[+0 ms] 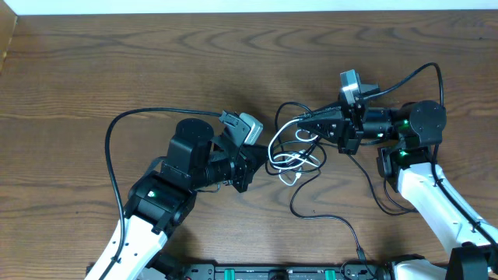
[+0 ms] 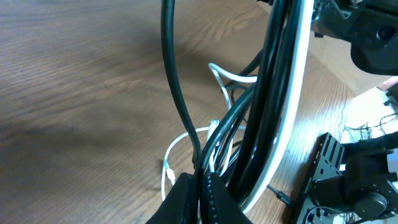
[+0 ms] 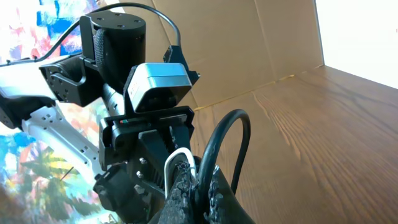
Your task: Untangle cables
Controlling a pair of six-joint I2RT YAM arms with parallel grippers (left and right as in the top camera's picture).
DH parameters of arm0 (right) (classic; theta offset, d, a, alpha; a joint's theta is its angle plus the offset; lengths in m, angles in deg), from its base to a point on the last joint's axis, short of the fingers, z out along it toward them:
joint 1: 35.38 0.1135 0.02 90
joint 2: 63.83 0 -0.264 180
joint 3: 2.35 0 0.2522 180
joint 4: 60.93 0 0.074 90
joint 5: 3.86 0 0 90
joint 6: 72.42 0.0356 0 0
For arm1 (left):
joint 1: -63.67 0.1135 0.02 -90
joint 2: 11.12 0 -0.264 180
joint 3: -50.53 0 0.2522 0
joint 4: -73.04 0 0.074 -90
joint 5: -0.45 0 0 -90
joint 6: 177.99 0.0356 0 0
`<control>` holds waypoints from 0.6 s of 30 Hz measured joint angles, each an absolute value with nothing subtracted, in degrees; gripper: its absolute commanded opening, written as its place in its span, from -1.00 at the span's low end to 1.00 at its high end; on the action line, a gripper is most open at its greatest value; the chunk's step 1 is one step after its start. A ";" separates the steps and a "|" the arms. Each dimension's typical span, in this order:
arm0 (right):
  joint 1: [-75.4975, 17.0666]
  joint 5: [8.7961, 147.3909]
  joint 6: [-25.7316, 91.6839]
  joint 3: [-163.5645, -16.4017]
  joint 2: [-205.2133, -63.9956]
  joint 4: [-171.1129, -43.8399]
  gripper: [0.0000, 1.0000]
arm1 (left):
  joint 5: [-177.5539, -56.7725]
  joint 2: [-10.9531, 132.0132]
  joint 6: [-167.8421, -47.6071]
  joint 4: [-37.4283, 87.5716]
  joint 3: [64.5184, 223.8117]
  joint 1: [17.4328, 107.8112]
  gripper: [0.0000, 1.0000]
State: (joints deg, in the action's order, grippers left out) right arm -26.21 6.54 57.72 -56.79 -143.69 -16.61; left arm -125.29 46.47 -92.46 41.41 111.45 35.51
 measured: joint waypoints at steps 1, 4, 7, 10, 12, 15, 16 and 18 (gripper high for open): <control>-26.21 6.59 57.72 -56.79 -143.69 -16.61 -0.98 | -125.47 46.40 -92.09 41.45 111.47 35.51 -0.84; -26.21 6.63 57.74 -56.79 -143.69 -16.61 -0.98 | -127.22 45.72 -89.24 41.69 111.45 35.51 -0.84; -26.21 6.63 57.74 -56.79 -143.71 -16.61 -0.98 | -128.38 43.97 -87.30 42.83 111.45 35.51 -0.83; -26.21 6.61 57.78 -56.79 -143.69 -16.61 -0.98 | -128.42 41.88 -85.97 43.25 111.45 35.51 -0.83; -26.21 6.61 57.81 -56.79 -143.69 -16.61 -0.98 | -128.07 41.11 -85.53 43.25 111.45 35.51 -0.82; -26.21 6.61 57.83 -56.79 -143.69 -16.61 -0.98 | -127.74 40.56 -84.89 43.25 111.47 35.51 -0.70; -26.21 6.61 57.89 -56.79 -143.69 -16.61 -0.98 | -127.68 40.52 -84.79 43.27 111.47 35.51 -0.69; -26.21 6.61 57.91 -56.79 -143.69 -16.61 -0.98 | -127.55 40.52 -84.70 43.27 111.45 35.51 -0.67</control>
State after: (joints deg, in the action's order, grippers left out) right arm -26.21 6.61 57.91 -56.79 -143.69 -16.61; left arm -127.55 40.52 -84.70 43.27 111.45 35.51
